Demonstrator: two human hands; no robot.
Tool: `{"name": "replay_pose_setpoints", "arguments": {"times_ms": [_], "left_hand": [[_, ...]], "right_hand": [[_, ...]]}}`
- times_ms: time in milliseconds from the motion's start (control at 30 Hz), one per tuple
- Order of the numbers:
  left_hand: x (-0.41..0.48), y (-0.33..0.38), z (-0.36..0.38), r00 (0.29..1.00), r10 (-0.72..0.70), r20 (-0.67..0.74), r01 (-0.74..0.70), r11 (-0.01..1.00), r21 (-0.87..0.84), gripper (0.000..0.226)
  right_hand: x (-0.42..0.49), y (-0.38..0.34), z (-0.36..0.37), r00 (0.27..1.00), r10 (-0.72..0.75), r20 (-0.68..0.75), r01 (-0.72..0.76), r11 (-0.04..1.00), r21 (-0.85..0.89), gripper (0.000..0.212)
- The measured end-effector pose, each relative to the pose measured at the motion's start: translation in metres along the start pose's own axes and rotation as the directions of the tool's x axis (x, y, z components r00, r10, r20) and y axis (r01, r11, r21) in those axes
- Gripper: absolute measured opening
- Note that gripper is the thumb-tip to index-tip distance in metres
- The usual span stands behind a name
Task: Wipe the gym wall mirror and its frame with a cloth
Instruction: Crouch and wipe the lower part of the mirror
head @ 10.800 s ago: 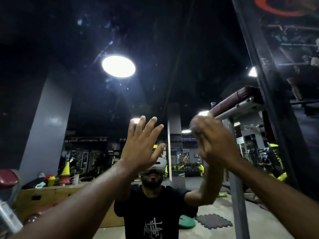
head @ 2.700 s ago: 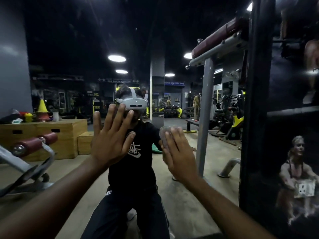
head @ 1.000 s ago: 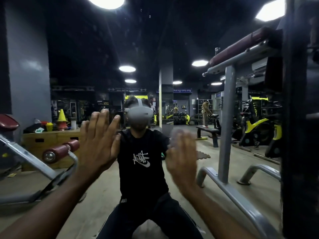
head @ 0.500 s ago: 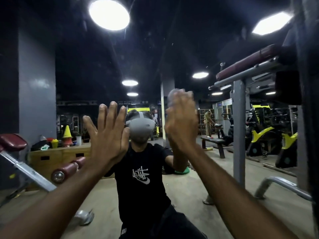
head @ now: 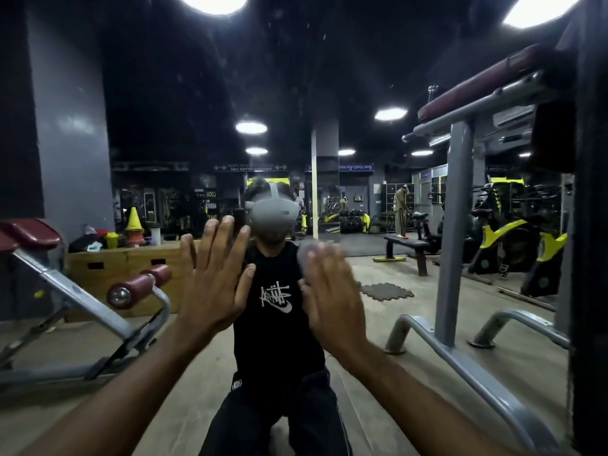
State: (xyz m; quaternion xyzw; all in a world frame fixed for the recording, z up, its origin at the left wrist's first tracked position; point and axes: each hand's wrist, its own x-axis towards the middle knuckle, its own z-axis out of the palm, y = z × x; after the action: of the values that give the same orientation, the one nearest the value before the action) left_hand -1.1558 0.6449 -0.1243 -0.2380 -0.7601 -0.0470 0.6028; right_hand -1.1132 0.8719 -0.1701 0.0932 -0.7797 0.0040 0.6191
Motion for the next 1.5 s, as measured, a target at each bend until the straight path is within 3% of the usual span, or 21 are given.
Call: {"name": "replay_pose_setpoints", "arguments": {"times_ms": [67, 133, 200, 267, 333, 400, 467, 567, 600, 667, 733, 800, 933, 1033, 1067, 1133, 1200, 1233, 1300, 1367, 1500], "left_hand": [[-0.003, 0.000, -0.004, 0.999, -0.034, 0.016, 0.034, 0.999, 0.015, 0.066], [-0.006, -0.003, -0.010, 0.997, -0.064, 0.037, 0.064, 0.998, 0.008, 0.065], [-0.002, -0.012, -0.016, 0.997, -0.059, 0.041, 0.057, 0.998, 0.035, 0.065], [0.014, -0.029, -0.022, 0.995, -0.088, 0.041, 0.084, 0.992, 0.089, 0.072], [0.035, -0.050, -0.032, 0.988, -0.148, 0.052, 0.142, 0.984, 0.112, 0.079], [0.050, -0.066, -0.042, 0.989, -0.126, 0.080, 0.118, 0.987, 0.108, 0.073], [0.049, -0.078, -0.046, 0.993, -0.061, 0.099, 0.045, 0.987, 0.156, 0.072], [0.044, -0.098, -0.047, 0.991, -0.094, 0.098, 0.077, 0.984, 0.161, 0.085], [0.045, -0.107, -0.051, 0.989, -0.120, 0.086, 0.107, 0.984, 0.142, 0.083], [0.044, -0.129, -0.059, 0.991, -0.112, 0.068, 0.102, 0.985, 0.136, 0.075], [0.042, -0.146, -0.058, 0.996, -0.038, 0.078, 0.025, 0.988, 0.155, 0.074], [0.038, -0.154, -0.054, 0.997, -0.001, 0.076, -0.009, 0.992, 0.123, 0.080], [0.036, -0.156, -0.054, 0.998, 0.022, 0.054, -0.023, 0.999, 0.027, 0.071], [0.013, -0.164, -0.052, 0.999, 0.028, 0.026, -0.029, 0.999, 0.016, 0.073], [0.002, -0.168, -0.051, 0.999, 0.030, 0.014, -0.031, 0.999, 0.024, 0.073], [-0.023, -0.179, -0.051, 0.999, 0.050, -0.004, -0.049, 0.997, 0.052, 0.073], [-0.041, -0.191, -0.053, 0.996, 0.092, -0.016, -0.089, 0.990, 0.110, 0.071], [-0.045, -0.195, -0.053, 0.994, 0.110, -0.014, -0.107, 0.985, 0.133, 0.071], [-0.053, -0.198, -0.052, 0.994, 0.110, -0.011, -0.108, 0.985, 0.134, 0.070], [-0.063, -0.193, -0.049, 0.994, 0.111, -0.006, -0.110, 0.989, 0.104, 0.071], [-0.093, -0.187, -0.041, 0.989, 0.146, 0.037, -0.149, 0.984, 0.095, 0.074]], "right_hand": [[0.009, 0.016, -0.018, 0.932, -0.357, 0.058, 0.358, 0.934, -0.012, 0.061], [0.026, 0.050, -0.035, 0.908, -0.418, 0.039, 0.419, 0.907, -0.044, 0.058], [0.049, 0.077, -0.048, 0.991, -0.045, -0.126, 0.040, 0.998, -0.047, 0.061], [0.071, 0.070, -0.049, 0.899, 0.376, -0.224, -0.367, 0.927, 0.082, 0.063], [0.092, 0.029, -0.032, 0.856, 0.465, -0.225, -0.442, 0.885, 0.149, 0.064], [0.106, -0.014, -0.016, 0.930, 0.314, -0.189, -0.290, 0.946, 0.146, 0.065], [0.105, -0.036, -0.007, 0.996, 0.024, -0.091, -0.015, 0.995, 0.097, 0.066], [0.116, -0.003, -0.027, 0.932, -0.363, -0.012, 0.363, 0.931, 0.022, 0.057], [0.126, 0.014, -0.035, 0.941, -0.334, -0.050, 0.335, 0.942, 0.019, 0.052], [0.155, 0.028, -0.046, 0.981, 0.033, -0.191, -0.017, 0.996, 0.088, 0.049], [0.189, 0.005, -0.039, 0.857, 0.412, -0.310, -0.369, 0.910, 0.190, 0.052], [0.214, -0.052, -0.020, 0.820, 0.474, -0.321, -0.442, 0.880, 0.172, 0.053], [0.201, -0.124, 0.006, 0.983, 0.008, -0.183, 0.014, 0.993, 0.120, 0.053], [0.151, -0.102, 0.002, 0.937, -0.342, -0.076, 0.347, 0.935, 0.066, 0.050], [0.138, -0.086, -0.001, 0.950, -0.299, -0.094, 0.305, 0.951, 0.057, 0.049], [0.119, -0.064, -0.007, 0.977, 0.109, -0.182, -0.090, 0.990, 0.110, 0.051], [0.117, -0.077, -0.004, 0.786, 0.547, -0.289, -0.495, 0.836, 0.235, 0.057], [0.119, -0.097, 0.003, 0.723, 0.618, -0.310, -0.567, 0.786, 0.244, 0.057], [0.118, -0.150, 0.021, 0.842, 0.457, -0.288, -0.455, 0.887, 0.078, 0.058], [0.106, -0.183, 0.038, 0.969, 0.196, -0.151, -0.186, 0.980, 0.077, 0.059], [0.081, -0.146, 0.011, 0.981, -0.186, -0.060, 0.187, 0.982, 0.014, 0.053]]}}
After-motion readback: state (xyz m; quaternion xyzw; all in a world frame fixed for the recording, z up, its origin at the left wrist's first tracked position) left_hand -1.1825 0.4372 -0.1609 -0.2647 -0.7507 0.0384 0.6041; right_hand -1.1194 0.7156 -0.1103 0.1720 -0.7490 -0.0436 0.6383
